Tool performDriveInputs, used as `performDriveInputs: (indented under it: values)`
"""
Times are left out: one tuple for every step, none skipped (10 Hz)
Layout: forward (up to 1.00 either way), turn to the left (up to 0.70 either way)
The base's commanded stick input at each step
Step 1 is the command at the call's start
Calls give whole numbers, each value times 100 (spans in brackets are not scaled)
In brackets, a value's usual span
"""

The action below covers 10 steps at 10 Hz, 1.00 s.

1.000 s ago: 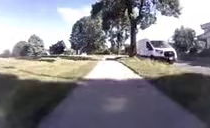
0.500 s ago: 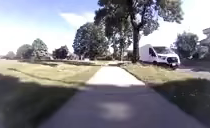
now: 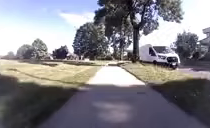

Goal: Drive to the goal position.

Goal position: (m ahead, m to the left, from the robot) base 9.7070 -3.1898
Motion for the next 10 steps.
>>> performDriveInputs:
  values:
    - [7, 0]
    - [8, 0]
    - [7, 0]
    - [8, 0]
    - [7, 0]
    - [7, 0]
    - [7, 0]
    - [7, 0]
    - [7, 0]
    - [8, 0]
